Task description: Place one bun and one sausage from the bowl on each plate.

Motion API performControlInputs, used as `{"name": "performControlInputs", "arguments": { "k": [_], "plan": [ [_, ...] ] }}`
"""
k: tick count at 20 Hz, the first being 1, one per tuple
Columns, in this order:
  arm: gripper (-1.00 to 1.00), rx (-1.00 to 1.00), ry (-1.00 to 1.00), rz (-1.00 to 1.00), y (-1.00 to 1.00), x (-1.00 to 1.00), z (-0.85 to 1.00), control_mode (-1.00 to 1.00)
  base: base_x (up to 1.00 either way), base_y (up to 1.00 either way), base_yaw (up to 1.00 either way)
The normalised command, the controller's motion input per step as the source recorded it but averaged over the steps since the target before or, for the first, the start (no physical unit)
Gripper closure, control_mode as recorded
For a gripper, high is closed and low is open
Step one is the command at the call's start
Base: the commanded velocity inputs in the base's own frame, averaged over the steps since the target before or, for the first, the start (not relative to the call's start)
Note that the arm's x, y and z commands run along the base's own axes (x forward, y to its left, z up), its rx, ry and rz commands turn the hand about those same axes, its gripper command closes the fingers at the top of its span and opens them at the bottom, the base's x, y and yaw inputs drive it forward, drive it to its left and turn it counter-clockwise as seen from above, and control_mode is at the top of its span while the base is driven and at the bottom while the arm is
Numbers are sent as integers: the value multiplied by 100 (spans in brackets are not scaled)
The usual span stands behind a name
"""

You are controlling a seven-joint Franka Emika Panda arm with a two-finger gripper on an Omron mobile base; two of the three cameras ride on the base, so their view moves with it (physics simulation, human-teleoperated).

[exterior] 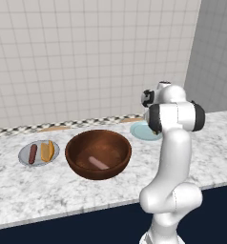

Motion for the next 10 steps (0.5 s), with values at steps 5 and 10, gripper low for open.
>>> {"name": "performControlInputs", "arguments": {
  "k": [5,10],
  "plan": [
    [100,0,0,0,0,14,-31,-100,0,0,0],
    [100,0,0,0,0,4,-14,-100,0,0,0]
  ]
}}
